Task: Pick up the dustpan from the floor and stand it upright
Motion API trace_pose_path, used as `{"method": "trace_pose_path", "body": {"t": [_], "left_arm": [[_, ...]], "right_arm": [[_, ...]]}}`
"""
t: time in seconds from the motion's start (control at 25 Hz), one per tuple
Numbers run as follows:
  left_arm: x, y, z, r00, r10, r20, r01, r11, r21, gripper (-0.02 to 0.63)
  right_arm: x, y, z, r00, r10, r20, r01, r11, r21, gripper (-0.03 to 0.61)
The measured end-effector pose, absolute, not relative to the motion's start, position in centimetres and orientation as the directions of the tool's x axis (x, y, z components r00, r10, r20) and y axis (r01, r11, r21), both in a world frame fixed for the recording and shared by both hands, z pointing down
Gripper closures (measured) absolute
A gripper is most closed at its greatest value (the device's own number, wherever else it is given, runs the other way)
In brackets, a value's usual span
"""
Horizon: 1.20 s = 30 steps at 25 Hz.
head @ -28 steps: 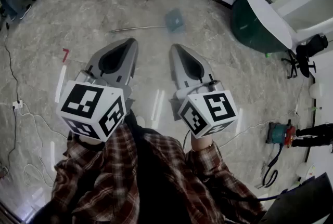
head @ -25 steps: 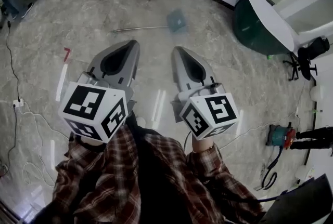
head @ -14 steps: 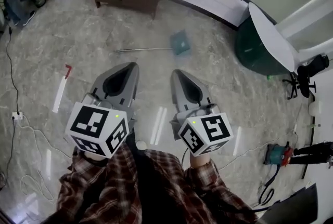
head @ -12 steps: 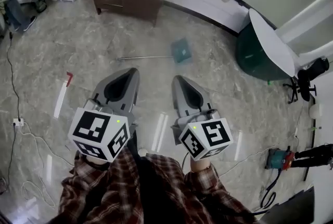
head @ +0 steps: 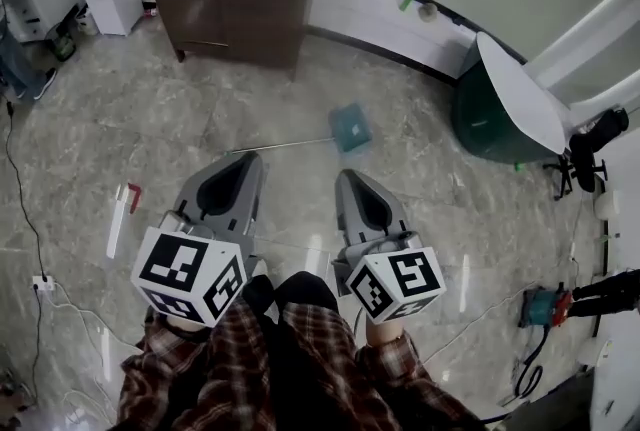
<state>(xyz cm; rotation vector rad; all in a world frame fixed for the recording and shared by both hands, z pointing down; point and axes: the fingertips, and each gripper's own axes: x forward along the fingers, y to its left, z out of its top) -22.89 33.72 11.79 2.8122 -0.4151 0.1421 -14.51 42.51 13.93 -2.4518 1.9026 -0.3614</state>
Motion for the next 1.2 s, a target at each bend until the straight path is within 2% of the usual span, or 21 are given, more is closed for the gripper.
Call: {"method": "trace_pose_path", "body": {"t": [0.28, 0.52, 1.2], "left_arm": [[-20.5, 29.1, 12.9, 0.948, -0.27, 0.169, -0.309, -0.909, 0.281, 0.603], [-17.1, 25.1, 13.7, 0.935, -0.304, 0.182, -0.345, -0.897, 0.275, 0.603], [2.5, 17.0, 10.3, 0.878, -0.46, 0.132, -0.478, -0.835, 0.273, 0.603]], "right_arm": [[-11.2, 38.3, 14.7, 0.249, -0.948, 0.197, -0.946, -0.282, -0.161, 0.568], [-7.8, 34.0, 15.5, 0.21, -0.957, 0.201, -0.955, -0.245, -0.166, 0.568], [13.3, 24.6, 12.1, 0.057, -0.983, 0.177, -0.989, -0.08, -0.125, 0.568]]}}
